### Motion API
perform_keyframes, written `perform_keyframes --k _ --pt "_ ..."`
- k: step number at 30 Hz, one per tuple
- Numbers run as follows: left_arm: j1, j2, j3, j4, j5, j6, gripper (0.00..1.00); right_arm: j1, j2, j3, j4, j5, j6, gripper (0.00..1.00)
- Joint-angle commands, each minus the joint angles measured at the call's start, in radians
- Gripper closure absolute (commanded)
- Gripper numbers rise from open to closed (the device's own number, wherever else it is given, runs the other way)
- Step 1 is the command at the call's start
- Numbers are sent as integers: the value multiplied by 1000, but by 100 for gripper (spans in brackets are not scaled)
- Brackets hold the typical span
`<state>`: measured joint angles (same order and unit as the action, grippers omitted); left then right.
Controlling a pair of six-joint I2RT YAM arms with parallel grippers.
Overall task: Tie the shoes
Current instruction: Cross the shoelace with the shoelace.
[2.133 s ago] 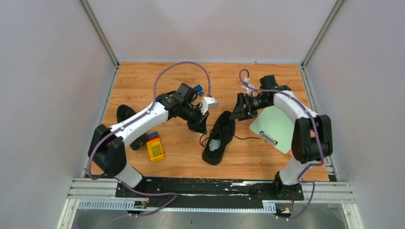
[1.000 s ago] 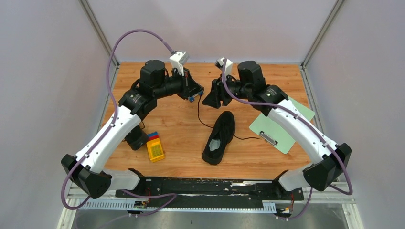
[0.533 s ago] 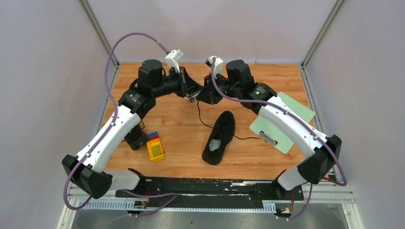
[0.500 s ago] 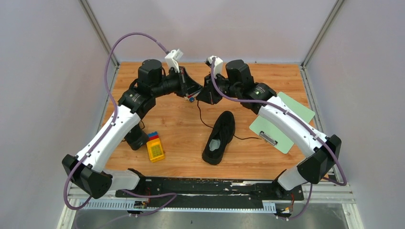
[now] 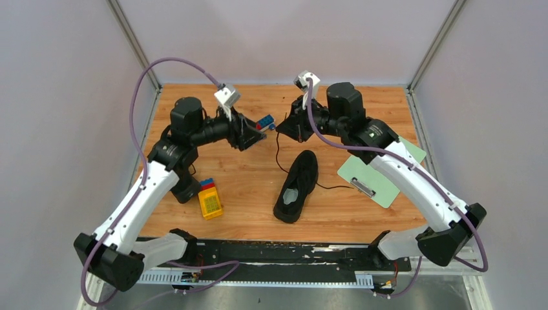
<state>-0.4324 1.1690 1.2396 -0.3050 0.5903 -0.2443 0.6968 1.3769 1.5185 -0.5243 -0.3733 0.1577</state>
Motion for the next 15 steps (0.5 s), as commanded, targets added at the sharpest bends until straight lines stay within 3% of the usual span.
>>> perform_keyframes --k 1,6,15 --pt "-22 -142 -157 187 223 285 33 -5 -53 13 5 -23 -29 100" --pt "-103 -128 -164 138 196 461 32 -19 -47 39 -8 -90 -15 100" --pt "-126 -1 -115 179 204 493 41 -30 -50 44 -8 -109 6 100"
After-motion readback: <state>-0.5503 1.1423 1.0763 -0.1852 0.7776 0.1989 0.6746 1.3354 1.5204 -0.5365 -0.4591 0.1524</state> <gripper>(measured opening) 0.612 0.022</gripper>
